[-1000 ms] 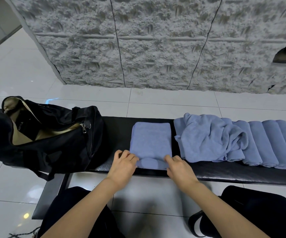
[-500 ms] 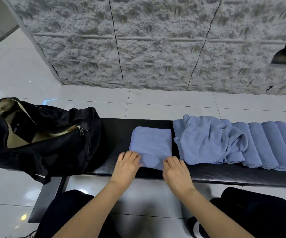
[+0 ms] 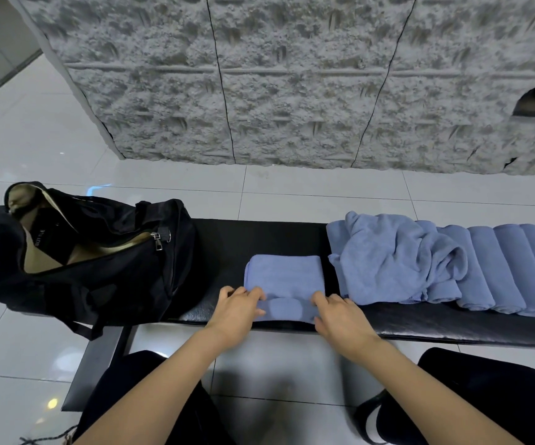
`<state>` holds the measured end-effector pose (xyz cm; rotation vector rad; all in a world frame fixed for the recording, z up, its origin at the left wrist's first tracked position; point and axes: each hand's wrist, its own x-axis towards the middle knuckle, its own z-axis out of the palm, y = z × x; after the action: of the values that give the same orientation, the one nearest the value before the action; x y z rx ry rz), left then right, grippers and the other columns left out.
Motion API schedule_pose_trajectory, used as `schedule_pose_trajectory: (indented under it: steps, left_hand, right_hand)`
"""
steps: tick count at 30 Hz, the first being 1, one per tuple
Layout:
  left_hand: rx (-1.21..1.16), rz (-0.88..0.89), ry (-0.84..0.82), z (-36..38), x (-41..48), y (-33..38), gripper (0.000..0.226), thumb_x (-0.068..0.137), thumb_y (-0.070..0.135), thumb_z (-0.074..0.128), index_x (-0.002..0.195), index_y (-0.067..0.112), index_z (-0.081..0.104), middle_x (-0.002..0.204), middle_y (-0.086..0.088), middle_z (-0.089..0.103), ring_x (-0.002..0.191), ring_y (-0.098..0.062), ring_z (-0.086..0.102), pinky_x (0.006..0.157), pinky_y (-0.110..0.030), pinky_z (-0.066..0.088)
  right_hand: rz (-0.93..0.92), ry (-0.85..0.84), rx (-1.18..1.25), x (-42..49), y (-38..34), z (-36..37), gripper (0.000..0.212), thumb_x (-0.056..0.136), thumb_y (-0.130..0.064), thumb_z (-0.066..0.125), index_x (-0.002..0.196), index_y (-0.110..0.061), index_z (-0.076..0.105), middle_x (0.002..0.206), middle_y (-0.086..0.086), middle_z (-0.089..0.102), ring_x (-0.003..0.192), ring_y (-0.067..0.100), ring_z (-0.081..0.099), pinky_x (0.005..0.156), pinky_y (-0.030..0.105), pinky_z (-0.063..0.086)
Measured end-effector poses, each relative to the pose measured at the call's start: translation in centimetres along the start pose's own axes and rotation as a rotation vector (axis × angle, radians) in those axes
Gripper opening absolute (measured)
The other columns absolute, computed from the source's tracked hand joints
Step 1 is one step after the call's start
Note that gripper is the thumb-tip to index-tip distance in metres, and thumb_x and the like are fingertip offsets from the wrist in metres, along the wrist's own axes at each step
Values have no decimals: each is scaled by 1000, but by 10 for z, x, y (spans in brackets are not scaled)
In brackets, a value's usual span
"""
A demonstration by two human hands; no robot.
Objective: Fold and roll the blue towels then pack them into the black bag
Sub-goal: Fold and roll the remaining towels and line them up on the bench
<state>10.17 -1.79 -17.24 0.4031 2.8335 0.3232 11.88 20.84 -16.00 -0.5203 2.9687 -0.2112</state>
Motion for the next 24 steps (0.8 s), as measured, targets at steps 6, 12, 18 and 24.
schedule_pose_trajectory:
  steps: [6,12,18,24]
  left_hand:
    - [-16,-127,80,-4,21,13,23,97,21,46,119,23,53,122,3,47,113,-19,38,82,-27,22]
    - [-137,-202,239,-3,27,25,24,85,8,51,103,23,54,106,8,57,101,-14,48,83,-27,27]
    - [19,-13,287,10,18,26,35,61,24,84,90,19,66,84,7,62,80,-14,60,76,-23,35]
    - [129,28,193,23,3,21,67,55,21,88,114,20,56,95,5,62,86,-16,60,89,-32,41]
  right_hand:
    - [82,87,-125,23,-6,-2,41,36,0,83,70,-13,65,75,2,58,66,24,55,49,31,41]
    - [-33,201,-220,12,-25,19,44,52,-8,80,95,-5,67,87,8,62,79,26,59,70,37,50]
    - [6,191,-235,22,-23,23,49,45,-3,79,93,-3,69,81,9,62,74,26,61,71,38,53]
    - [-74,115,-121,33,-10,8,51,39,-8,76,88,-12,65,68,1,64,66,21,62,63,35,52]
